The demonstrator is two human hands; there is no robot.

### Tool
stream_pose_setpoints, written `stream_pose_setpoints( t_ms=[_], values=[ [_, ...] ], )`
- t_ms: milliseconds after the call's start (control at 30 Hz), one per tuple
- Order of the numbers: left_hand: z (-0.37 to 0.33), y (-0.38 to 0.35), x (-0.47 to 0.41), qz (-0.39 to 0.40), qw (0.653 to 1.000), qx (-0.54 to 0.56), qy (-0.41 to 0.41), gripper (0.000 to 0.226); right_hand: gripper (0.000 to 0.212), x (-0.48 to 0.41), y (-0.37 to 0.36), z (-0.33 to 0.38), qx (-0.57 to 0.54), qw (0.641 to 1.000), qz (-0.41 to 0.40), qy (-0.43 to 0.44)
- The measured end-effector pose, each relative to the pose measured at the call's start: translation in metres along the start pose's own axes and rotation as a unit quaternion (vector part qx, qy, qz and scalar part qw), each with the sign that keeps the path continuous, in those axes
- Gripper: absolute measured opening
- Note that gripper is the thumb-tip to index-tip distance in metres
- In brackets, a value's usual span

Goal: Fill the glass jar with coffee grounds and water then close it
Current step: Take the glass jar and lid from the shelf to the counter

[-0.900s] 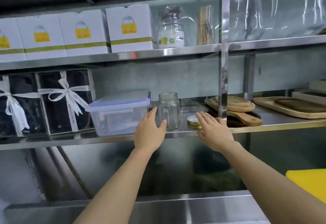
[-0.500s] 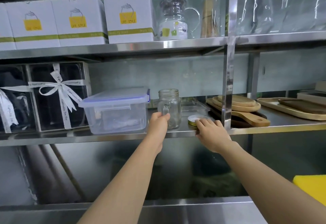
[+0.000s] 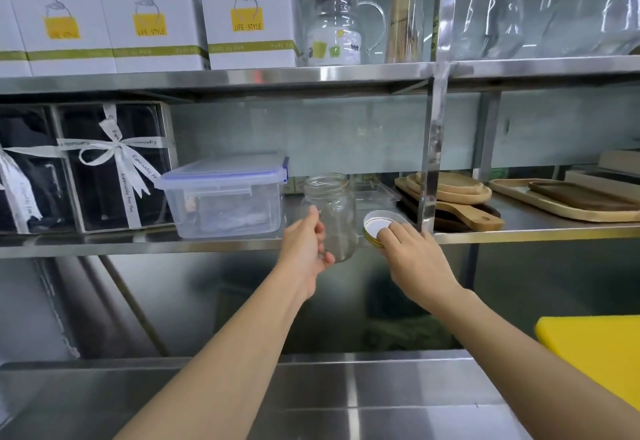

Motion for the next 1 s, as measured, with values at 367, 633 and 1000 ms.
stream_pose_setpoints(
  t_ms=[367, 633, 1000],
  values=[
    [0.069, 0.071, 0.143, 0.009, 0.994, 0.048, 0.096, 0.035, 0.016, 0.097, 0.095, 0.086, -0.102, 0.992, 0.01, 0.074],
    [0.08, 0.132, 0.237, -0.043, 0.992, 0.051, 0.109, 0.035, 0.007, 0.149, 0.156, 0.164, -0.107, 0.988, 0.032, 0.111],
    [0.131, 0.174, 0.334, -0.071, 0.987, 0.013, 0.145, 0.036, 0.033, 0.235, 0.162, 0.253, -0.168, 0.973, 0.076, 0.14]
  ],
)
Point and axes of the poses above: each hand's wrist, its own x-axis away from the middle knuckle, its own y-axis out of the back of the hand, z = x × y, the point moved 10 cm from there along -x, towards the middle knuckle, and after that the axes turned 14 degrees about -x, right-handed, at the moved point
